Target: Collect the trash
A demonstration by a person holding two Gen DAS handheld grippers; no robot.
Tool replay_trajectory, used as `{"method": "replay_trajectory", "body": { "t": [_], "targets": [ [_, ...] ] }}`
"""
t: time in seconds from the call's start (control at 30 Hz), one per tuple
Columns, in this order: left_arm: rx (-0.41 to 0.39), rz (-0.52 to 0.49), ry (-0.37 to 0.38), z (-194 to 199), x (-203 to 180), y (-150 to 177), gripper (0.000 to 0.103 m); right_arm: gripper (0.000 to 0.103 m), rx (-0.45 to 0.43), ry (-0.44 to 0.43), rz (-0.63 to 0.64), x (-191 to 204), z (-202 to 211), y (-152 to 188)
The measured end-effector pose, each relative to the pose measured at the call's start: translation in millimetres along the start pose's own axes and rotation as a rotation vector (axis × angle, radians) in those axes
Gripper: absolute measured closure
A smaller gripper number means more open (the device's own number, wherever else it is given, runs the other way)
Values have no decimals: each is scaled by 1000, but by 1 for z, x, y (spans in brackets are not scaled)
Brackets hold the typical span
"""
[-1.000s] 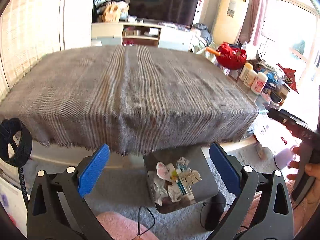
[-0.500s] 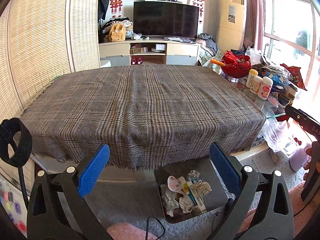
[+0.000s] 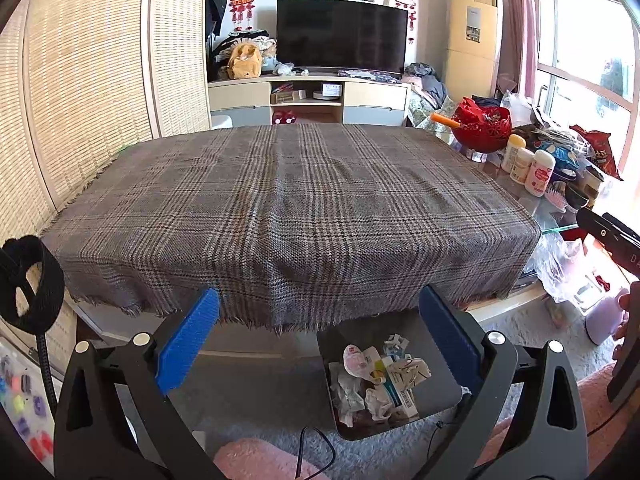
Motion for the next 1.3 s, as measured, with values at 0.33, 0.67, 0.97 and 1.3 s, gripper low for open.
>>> {"method": "replay_trajectory", "body": {
  "t": [0.33,0.67,0.97,1.3],
  "targets": [
    [-21,15,-8,6,0,-4,8,3,6,-1,12,4,-1,0],
    [-22,11,-9,8,-1,-4,8,3,5,-1,0,3,-1,0],
    [-24,8,-13,9,-2,-4,8,3,1,-5,-8,4,1,0],
    [-31,4,-15,12,-4,-4,8,3,1,-9,-23,4,1,1]
  ]
}}
Point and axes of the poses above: each gripper's, at about its wrist camera, not at the fingertips, and z roughly against the way its jaws point, x to its left, y to its underside, the point moved 6 cm from there along -z, roughly the way its jaws point, and after that the axes turned 6 degrees about z, right-handed, at the moved point
